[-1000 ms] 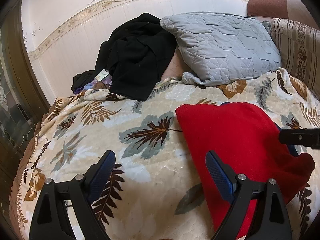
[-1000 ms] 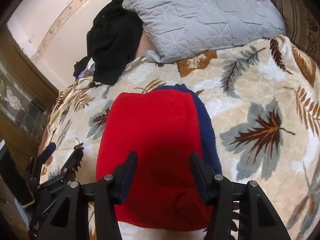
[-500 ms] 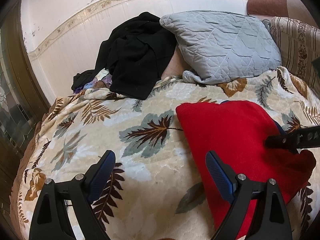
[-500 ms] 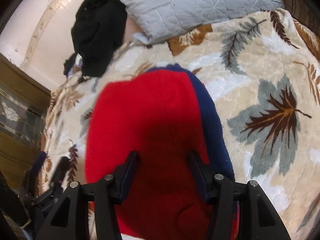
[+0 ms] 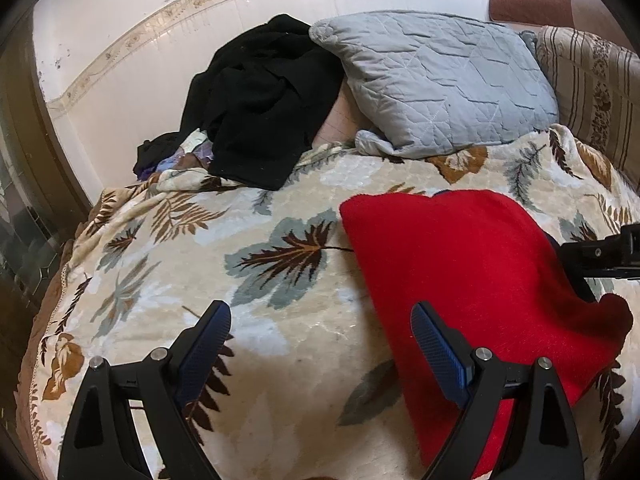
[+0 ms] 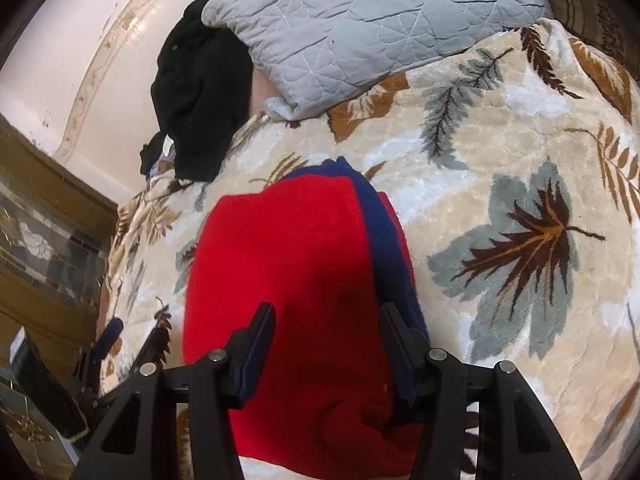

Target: Fold small clothes

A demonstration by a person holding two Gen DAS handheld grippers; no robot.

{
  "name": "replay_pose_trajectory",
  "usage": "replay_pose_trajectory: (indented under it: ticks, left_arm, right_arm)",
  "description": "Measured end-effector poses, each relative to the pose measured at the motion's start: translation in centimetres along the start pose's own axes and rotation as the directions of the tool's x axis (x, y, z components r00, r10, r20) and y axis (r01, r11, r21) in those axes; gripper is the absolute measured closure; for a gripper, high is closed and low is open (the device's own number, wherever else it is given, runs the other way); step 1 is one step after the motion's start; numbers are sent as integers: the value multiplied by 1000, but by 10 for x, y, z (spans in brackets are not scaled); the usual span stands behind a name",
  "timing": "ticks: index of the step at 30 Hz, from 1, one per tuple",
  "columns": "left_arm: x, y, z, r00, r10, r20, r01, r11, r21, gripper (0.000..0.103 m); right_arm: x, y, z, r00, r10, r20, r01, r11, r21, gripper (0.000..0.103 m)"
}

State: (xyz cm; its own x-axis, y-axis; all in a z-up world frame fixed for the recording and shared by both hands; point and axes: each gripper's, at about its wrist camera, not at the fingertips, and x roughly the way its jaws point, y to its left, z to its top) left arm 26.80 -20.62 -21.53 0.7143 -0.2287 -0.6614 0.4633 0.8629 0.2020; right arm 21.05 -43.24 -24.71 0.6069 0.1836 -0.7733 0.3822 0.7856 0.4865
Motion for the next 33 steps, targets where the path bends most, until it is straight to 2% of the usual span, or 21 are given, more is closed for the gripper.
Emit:
replay_pose_trajectory:
  ticks: [4, 7, 9, 11, 14, 16, 20, 23, 24, 28, 31, 33]
  left_arm:
    - [13, -6, -2, 995, -75, -62, 75, 997, -5, 11]
    - [21, 2, -1, 987, -133, -93, 128, 990, -64, 11]
    - [25, 14, 0, 973, -196, -119, 180, 974, -134, 11]
    - [24, 26, 1, 963, -247, -111, 223, 956, -191, 11]
    - [22, 35, 3, 933, -347, -93, 317, 917, -244, 11]
    - [25, 33, 4, 915, -390, -102, 356, 901, -248, 11]
    - [33, 25, 2, 855, -496, -151, 451, 855, -255, 11]
    - [36, 18, 0, 807, -568, -165, 519, 814, -261, 11]
    - [39, 15, 0, 797, -578, -175, 529, 809, -257, 11]
    - [47, 7, -1, 794, -574, -199, 526, 814, -246, 11]
    - [54, 7, 1, 771, -607, -193, 551, 788, -275, 11]
    - [57, 7, 2, 764, -617, -189, 558, 779, -285, 11]
  right_arm:
    - [26, -5, -5, 994, 7, -111, -7, 1000, -4, 43]
    - [24, -2, -4, 995, 6, -95, -9, 999, -36, 43]
    - [16, -8, -1, 997, 33, -70, -34, 999, -15, 43]
    - [11, -16, 2, 997, 55, -53, -54, 998, 17, 43]
    - [10, -32, 8, 994, 98, -50, -94, 993, 76, 43]
    - [9, -38, 10, 992, 116, -46, -111, 989, 98, 43]
    - [7, -45, 15, 995, 102, -12, -100, 987, 122, 33]
    - [9, -57, 20, 991, 131, -12, -127, 980, 156, 33]
    - [12, -61, 22, 989, 147, -19, -142, 976, 164, 33]
    - [25, -75, 24, 980, 188, -59, -173, 965, 199, 33]
    - [34, -82, 26, 961, 263, -80, -240, 944, 228, 33]
    - [39, -82, 28, 950, 295, -98, -267, 937, 226, 32]
